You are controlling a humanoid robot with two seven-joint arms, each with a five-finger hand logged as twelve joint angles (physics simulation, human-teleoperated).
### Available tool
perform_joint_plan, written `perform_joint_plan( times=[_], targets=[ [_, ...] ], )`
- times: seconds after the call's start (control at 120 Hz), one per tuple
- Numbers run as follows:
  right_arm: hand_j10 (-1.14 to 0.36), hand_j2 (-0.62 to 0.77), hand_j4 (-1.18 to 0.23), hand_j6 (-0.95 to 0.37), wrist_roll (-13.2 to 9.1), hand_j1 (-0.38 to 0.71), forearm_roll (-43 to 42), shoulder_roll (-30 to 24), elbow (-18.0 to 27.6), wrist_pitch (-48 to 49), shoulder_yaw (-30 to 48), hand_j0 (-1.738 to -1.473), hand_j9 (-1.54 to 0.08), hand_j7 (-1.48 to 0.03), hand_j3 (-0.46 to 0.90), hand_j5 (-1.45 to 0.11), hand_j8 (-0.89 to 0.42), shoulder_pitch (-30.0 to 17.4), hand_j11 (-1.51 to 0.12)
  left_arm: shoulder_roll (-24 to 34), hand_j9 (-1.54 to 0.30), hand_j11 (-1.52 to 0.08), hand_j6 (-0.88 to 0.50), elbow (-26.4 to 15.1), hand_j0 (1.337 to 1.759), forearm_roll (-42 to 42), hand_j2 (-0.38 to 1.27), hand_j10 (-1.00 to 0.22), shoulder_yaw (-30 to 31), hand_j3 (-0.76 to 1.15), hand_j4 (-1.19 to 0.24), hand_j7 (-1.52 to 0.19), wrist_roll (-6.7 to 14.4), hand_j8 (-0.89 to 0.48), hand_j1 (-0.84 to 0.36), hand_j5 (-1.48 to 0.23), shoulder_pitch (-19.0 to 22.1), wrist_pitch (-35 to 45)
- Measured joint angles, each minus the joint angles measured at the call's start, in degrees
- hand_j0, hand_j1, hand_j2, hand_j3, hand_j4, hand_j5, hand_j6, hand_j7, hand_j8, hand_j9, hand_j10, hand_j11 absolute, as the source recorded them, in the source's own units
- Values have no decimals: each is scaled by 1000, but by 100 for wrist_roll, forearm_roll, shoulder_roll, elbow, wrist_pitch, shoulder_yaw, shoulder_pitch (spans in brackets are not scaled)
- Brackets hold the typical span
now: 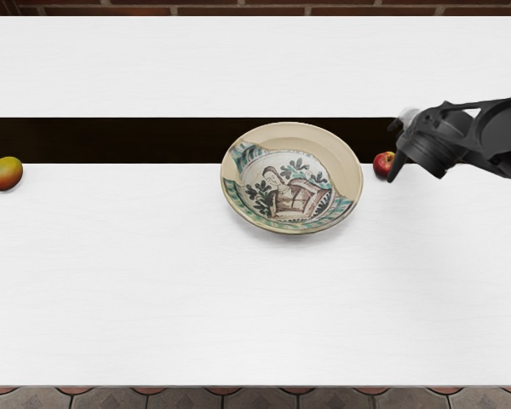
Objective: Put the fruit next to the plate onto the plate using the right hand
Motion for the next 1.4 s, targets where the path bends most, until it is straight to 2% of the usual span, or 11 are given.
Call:
perform_joint_plan(
  times=[0.258, 0.692, 0.958, 1.142, 1.4],
  targets=[
    [-271, -53, -272, -273, 0, -26, -380, 205, -649, 103, 305, -1658, -351, -351, 0, -351, -272, -505, -351, 0, -11, -11, -8, 0, 1658, -1, 1, -8, 0, 0, -8, -11, 2, -8, 339, -11, 0, 0],
    [-277, -54, -277, -278, 0, -19, -589, 531, -1253, 185, 486, -1658, -358, -358, 0, -359, -278, -863, -358, 0, -11, -11, -8, 0, 1658, -1, 1, -8, 0, 0, -8, -11, 0, -8, 339, -11, 0, 0],
    [-283, -55, -284, -285, 0, -12, -642, 667, -1393, 207, 517, -1658, -367, -366, 0, -367, -284, -939, -366, 0, -11, -11, -8, 0, 1658, -1, 1, -8, 0, 0, -8, -11, 0, -8, 339, -11, 0, 0],
    [-357, -69, -357, -358, 0, 76, -639, 685, -1409, 272, 552, -1658, -462, -462, 0, -462, -357, -946, -462, 0, -11, -11, -8, 0, 1658, -1, 1, -8, 0, 0, -8, -11, 3, -8, 339, -11, 0, 0],
    [-394, -77, -394, -395, 0, 121, -665, 682, -1462, 291, 552, -1658, -511, -511, 0, -511, -394, -948, -511, 0, -11, -11, -8, 0, 1658, -1, 1, -8, 0, 0, -8, -11, 0, -8, 339, -11, 0, 0]
  ],
)
